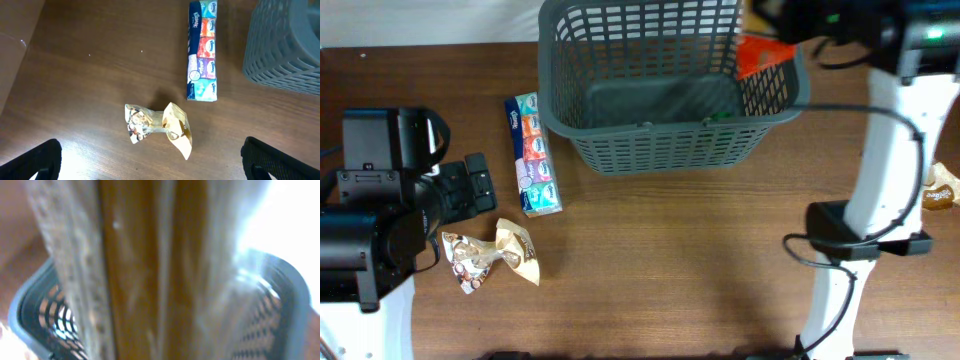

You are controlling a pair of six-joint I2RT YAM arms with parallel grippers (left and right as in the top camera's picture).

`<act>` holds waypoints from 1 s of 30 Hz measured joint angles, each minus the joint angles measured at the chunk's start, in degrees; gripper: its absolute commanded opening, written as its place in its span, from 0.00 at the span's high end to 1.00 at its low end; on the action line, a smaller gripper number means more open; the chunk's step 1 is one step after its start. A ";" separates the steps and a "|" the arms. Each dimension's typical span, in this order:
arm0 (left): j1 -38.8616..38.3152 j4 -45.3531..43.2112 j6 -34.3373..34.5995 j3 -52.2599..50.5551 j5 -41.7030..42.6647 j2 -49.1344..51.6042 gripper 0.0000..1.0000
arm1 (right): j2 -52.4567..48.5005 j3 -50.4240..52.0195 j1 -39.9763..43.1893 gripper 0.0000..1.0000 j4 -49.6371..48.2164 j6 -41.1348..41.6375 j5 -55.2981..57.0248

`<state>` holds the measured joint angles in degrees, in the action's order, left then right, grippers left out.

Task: Pack container
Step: 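Carry the biscuit packet over the basket with the right gripper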

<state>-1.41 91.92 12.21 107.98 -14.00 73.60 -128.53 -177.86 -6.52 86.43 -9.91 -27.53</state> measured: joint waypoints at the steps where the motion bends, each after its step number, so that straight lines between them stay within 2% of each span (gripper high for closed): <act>1: 0.00 0.04 0.00 0.00 0.00 0.00 0.01 | 0.00 0.00 -1.88 0.96 0.02 -2.21 1.33; 6: 0.00 0.57 0.00 0.00 0.00 0.00 0.01 | 0.00 0.02 -7.67 0.96 -0.22 -9.20 6.60; 13: 0.00 0.63 0.00 0.00 0.00 0.00 0.01 | -0.07 3.19 -7.10 0.96 -1.44 -12.90 10.03; 20: 0.00 0.63 0.00 0.00 0.00 0.00 0.01 | -0.35 12.61 -6.97 0.96 -4.04 -17.49 11.08; 30: 0.00 1.27 0.00 0.00 0.00 0.00 0.01 | -0.96 28.81 -6.97 0.96 -12.87 -21.49 11.10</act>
<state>-1.41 93.19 12.21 107.98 -14.00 73.60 -129.49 -149.05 -13.50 73.56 -31.40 -16.43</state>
